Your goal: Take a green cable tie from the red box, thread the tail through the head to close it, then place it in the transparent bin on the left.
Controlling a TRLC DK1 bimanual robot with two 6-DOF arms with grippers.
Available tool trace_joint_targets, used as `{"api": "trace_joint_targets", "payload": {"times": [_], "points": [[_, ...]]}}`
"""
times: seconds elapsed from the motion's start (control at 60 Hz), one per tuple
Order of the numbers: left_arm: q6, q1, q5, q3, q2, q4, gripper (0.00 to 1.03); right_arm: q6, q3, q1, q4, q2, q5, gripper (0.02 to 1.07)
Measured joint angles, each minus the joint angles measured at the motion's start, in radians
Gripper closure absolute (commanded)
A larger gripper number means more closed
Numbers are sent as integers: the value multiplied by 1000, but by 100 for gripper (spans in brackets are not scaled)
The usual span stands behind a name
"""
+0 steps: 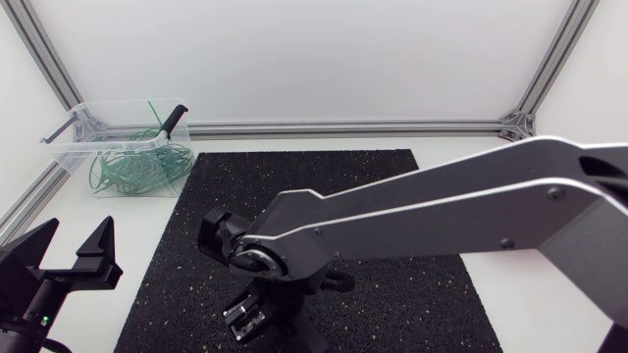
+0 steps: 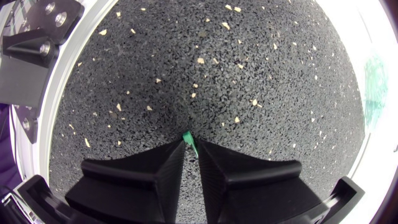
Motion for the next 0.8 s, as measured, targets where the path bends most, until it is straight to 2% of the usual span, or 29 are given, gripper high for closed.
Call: {"api": "trace_joint_targets", "payload": {"times": [0.1,0.317,0.55,0.6,0.633,0.65,0.667,0.7,0.767,0.8], "points": [[0,0,0,0,0,0,4,32,3,0,20,0,21,93],[0,0,0,0,0,0,4,116,26,-13,177,23,101,94],[0,0,0,0,0,0,4,214,26,-27,391,25,276,91],[0,0,0,0,0,0,4,219,14,-20,425,26,292,78],[0,0,0,0,0,0,4,220,0,-13,433,26,296,59],[0,0,0,0,0,0,4,221,-6,-9,433,26,296,46],[0,0,0,0,0,0,4,221,-16,-3,430,26,294,41],[0,0,0,0,0,0,4,222,-35,9,426,26,287,21],[0,0,0,0,0,0,4,226,-64,33,430,19,287,18],[0,0,0,0,0,0,4,229,-68,34,405,3,249,15]]}}
